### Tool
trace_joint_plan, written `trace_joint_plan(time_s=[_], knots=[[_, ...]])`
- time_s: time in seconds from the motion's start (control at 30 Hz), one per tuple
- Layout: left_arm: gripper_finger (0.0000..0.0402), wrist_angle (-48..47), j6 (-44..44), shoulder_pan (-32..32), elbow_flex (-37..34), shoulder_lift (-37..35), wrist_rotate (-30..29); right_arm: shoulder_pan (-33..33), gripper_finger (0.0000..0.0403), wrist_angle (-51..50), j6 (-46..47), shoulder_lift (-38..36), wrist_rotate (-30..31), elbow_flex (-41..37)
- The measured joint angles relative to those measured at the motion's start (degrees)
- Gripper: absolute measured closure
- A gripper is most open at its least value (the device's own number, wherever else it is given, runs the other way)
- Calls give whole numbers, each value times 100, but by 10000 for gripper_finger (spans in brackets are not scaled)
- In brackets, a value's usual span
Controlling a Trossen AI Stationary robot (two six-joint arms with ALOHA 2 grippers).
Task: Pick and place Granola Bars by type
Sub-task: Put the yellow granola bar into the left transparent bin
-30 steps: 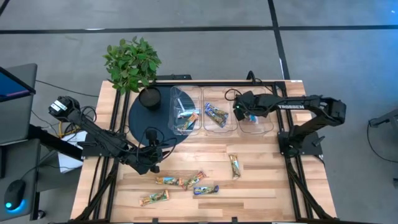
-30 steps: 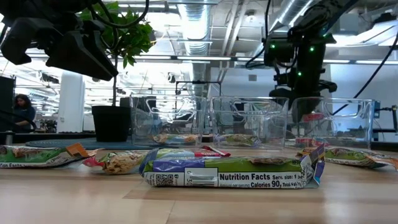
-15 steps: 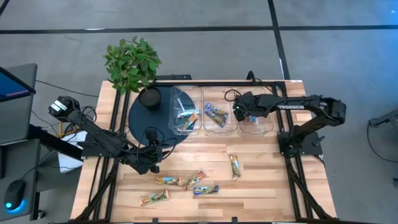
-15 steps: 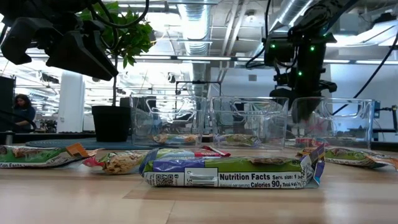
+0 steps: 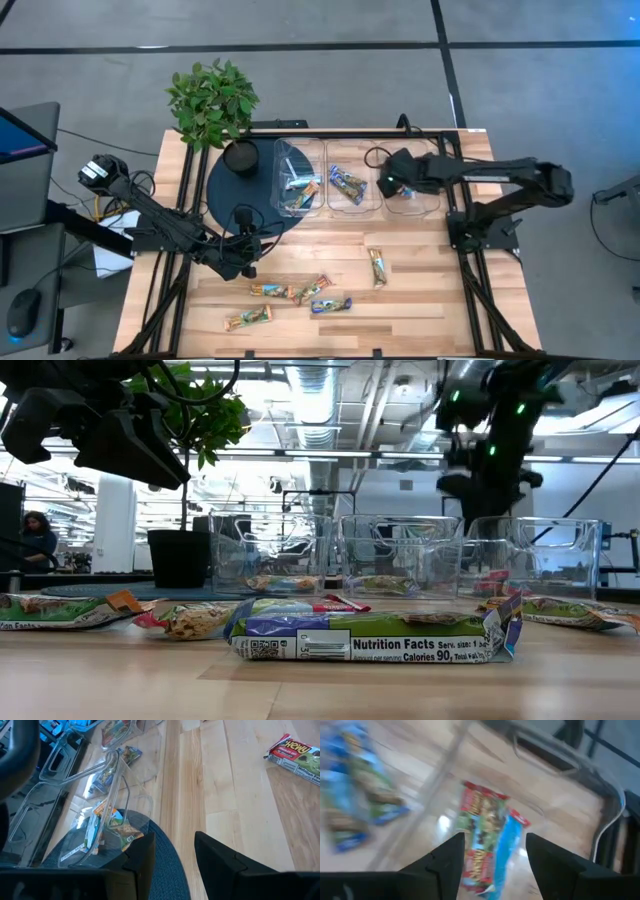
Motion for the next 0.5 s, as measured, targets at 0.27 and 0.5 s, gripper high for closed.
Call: trace_joint_plan(time_s=[0.27,0.5], knots=[[267,177,1,0,0,-1,198,1597,211,18,-59,-1170,-19,68],[267,616,25,0,0,-2,1152,3636,216,129,-302,-1311,984,64]])
